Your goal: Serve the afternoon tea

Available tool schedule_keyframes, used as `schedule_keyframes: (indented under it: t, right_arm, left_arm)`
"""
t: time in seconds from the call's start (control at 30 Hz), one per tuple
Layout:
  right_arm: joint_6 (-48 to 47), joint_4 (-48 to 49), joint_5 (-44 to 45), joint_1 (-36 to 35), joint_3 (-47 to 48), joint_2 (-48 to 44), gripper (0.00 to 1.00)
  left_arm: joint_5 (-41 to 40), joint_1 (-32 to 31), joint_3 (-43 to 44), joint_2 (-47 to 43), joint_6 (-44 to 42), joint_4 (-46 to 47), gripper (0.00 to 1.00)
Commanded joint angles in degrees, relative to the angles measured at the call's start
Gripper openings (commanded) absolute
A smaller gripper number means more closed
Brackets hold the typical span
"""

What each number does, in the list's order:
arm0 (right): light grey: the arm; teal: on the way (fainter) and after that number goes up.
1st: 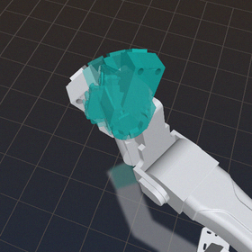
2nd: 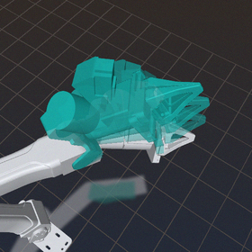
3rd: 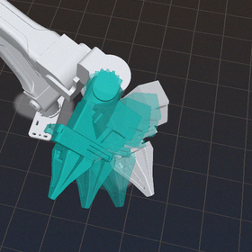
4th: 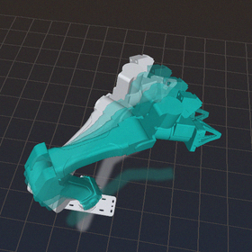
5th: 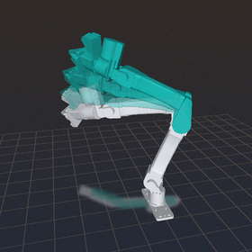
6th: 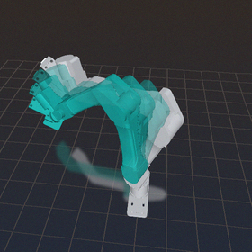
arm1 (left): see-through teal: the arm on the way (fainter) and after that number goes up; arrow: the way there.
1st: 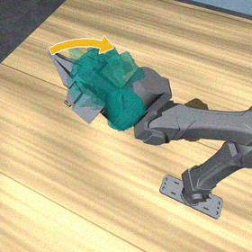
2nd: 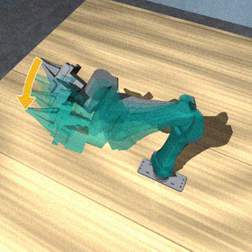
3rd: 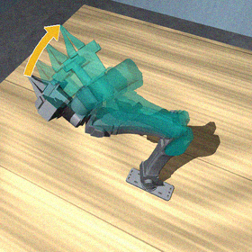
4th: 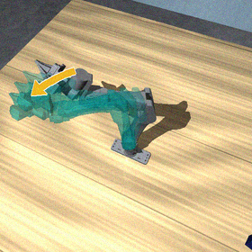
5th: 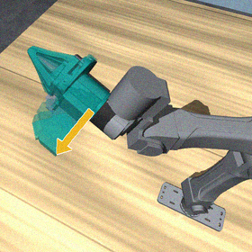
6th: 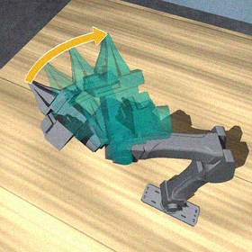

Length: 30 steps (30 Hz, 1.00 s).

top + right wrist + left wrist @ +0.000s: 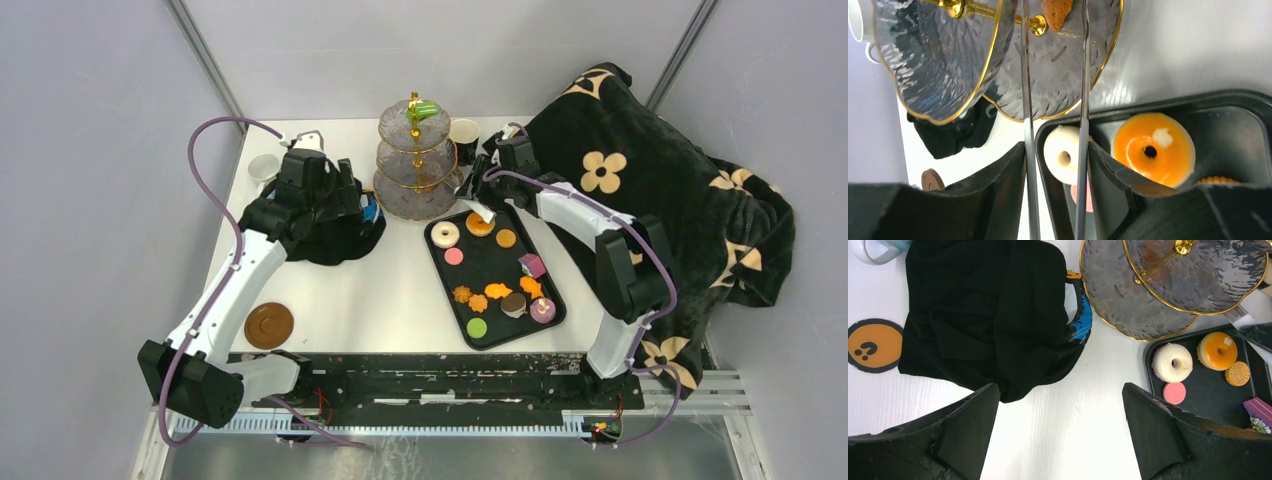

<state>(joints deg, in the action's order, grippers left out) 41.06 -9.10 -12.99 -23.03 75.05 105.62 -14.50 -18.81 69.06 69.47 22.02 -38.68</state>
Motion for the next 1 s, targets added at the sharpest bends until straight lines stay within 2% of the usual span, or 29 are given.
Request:
schedule_keyframes:
  t: [0.0, 0.17, 0.53, 0.8, 0.97]
  right_arm:
    - [-2.08, 0.06, 2.06, -0.18, -2.64, -7.9, 0.51]
    - [-3.31, -2.31, 3.99, -0.17, -8.59, -15.86, 0.42]
    - [-11.16, -19.47, 8.44, -0.17, -17.83, -37.92, 0.29]
    - [-19.26, -38.68, 14.11, -0.24, -17.8, -44.74, 0.36]
    - [-20.38, -42.29, 16.87, -0.26, -17.83, -45.69, 0.4]
  left_arm:
    - [0.63, 0.34, 2.01, -2.27, -1.84, 1.67, 1.0]
    - [2.05, 0.26, 1.31, -3.16, -1.12, 1.76, 1.0]
    - [5.15, 0.27, -1.86, -5.27, 0.15, 3.34, 1.0]
    - [6.07, 0.22, -2.54, -6.29, 1.81, 3.74, 1.0]
    - [6.66, 0.27, -3.31, -6.7, 2.66, 4.03, 1.0]
